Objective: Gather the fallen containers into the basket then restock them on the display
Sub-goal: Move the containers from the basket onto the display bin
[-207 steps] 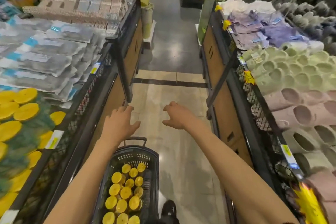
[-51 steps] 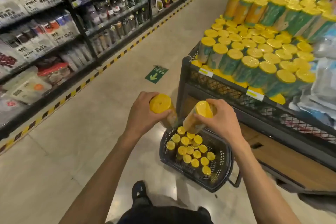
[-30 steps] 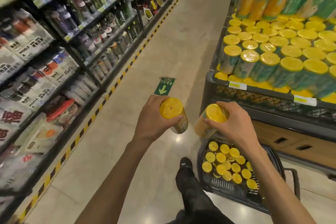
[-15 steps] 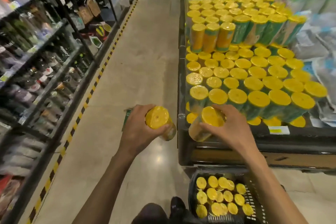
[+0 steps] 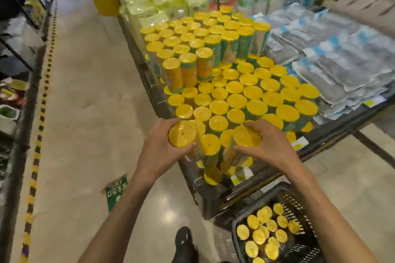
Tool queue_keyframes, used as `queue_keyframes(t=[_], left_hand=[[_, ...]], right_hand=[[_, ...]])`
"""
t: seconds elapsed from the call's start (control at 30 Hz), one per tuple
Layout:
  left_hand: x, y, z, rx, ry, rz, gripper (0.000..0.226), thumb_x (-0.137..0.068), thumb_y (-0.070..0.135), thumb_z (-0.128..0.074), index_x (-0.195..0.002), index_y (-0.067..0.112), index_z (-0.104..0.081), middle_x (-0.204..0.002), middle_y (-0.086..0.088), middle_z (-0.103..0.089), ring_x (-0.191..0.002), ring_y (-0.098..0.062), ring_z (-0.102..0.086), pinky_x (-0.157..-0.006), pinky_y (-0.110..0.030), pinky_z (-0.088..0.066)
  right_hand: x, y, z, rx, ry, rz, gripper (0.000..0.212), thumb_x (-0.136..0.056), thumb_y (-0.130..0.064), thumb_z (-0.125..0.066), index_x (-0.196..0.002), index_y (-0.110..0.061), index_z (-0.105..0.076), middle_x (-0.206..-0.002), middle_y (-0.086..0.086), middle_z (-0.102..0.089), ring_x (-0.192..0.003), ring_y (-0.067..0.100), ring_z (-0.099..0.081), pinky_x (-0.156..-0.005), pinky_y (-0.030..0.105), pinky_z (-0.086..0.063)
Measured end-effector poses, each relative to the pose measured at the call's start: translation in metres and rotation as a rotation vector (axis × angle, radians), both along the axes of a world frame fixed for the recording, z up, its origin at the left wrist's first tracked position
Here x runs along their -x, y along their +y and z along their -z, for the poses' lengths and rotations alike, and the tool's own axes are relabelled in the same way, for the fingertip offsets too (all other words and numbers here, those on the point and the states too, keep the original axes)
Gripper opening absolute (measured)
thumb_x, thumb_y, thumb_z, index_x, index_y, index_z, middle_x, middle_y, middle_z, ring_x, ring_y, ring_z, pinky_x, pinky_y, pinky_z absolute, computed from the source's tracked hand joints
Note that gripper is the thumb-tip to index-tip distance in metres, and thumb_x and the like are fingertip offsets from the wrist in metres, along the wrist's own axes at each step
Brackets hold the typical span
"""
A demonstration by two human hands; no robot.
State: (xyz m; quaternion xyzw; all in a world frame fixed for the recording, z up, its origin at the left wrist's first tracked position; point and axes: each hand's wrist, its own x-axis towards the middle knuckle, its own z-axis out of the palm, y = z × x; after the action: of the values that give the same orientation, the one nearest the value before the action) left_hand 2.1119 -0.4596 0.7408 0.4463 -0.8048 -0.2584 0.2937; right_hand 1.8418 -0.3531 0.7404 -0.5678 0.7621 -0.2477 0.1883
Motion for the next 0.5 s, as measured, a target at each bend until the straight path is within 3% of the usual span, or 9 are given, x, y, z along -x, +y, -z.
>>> queue_keyframes(t=[0.3,0.5], left_hand=[[0.045,-0.087,-0.012,-0.021,-0.085,0.235,0.074,-0.068,0.053,-0.082,-0.13,0.022,-0.058,-0.122,0.002,-0.056,-0.114,-0.012,-0.05,-0.089,-0.024,-0.037],[0.085,-0.125,-0.016,-0.015,-0.143,0.279,0.077,-0.067,0.057,-0.08,-0.131,0.023,-0.056,-0.12,0.001,-0.055,-0.115,-0.017,-0.051,-0.091,-0.031,-0.042]], right_hand=[[-0.003,-0.037,-0.008,0.001,0.007,0.256,0.08,-0.07,-0.06,-0.078,-0.138,-0.026,-0.053,-0.135,-0.004,-0.053,-0.123,0.018,-0.05,-0.095,0.033,-0.044],[0.024,-0.069,-0.024,-0.003,0.121,0.276,0.078,-0.069,-0.063,-0.076,-0.135,-0.029,-0.055,-0.134,-0.005,-0.056,-0.122,0.019,-0.052,-0.093,0.039,-0.047]])
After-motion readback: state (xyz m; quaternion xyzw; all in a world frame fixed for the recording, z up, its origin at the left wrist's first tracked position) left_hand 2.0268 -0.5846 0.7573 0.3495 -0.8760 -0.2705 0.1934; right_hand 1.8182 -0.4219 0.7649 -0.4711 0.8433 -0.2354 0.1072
